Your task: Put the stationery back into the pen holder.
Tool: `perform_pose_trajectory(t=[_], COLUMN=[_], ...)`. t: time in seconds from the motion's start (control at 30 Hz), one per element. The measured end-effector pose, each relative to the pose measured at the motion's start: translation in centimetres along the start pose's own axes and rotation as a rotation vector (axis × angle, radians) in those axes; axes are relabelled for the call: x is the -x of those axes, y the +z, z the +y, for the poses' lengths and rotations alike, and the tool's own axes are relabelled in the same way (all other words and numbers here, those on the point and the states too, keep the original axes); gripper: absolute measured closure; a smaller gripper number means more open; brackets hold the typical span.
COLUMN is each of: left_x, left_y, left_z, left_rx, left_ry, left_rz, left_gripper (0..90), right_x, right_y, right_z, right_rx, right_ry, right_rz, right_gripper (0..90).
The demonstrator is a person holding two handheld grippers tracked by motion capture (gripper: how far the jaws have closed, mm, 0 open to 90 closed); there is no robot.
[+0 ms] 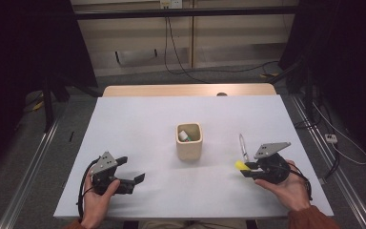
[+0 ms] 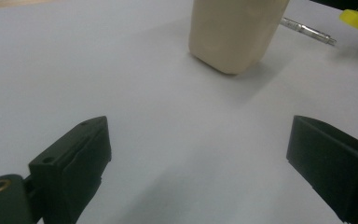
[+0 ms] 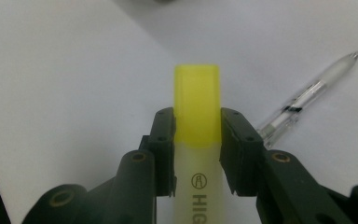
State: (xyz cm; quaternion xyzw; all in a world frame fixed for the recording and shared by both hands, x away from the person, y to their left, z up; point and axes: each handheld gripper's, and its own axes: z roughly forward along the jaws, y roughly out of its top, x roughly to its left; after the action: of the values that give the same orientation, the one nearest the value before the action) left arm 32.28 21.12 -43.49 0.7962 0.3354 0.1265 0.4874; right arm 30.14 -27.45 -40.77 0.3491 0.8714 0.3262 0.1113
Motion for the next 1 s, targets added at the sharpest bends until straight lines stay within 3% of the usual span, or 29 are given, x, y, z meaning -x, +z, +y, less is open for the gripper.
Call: perform_pose_trajectory(t=[0.23, 0.67, 1.0], left_x=[0.0, -0.1, -0.1], left_y=[0.0, -0.2, -0.1], left_z=[0.0, -0.1, -0.1], left_rx=[-0.001, -0.004, -0.004], left_ry=[0.003, 0.004, 0.000], left_rz=[0.002, 0.013, 0.008], left_gripper=[6.3, 6.3, 6.4], right_x=[0.0, 0.1, -0.4], right_y=[-0.3, -0.6, -0.1], right_z=[0.2, 1.3, 2.9], right_rx=[0.063, 0.286, 0.354], right_ry=[-0.002, 0.056, 0.057], right_rz=[0.013, 0.022, 0.003], right_gripper=[67.9, 67.9, 67.9])
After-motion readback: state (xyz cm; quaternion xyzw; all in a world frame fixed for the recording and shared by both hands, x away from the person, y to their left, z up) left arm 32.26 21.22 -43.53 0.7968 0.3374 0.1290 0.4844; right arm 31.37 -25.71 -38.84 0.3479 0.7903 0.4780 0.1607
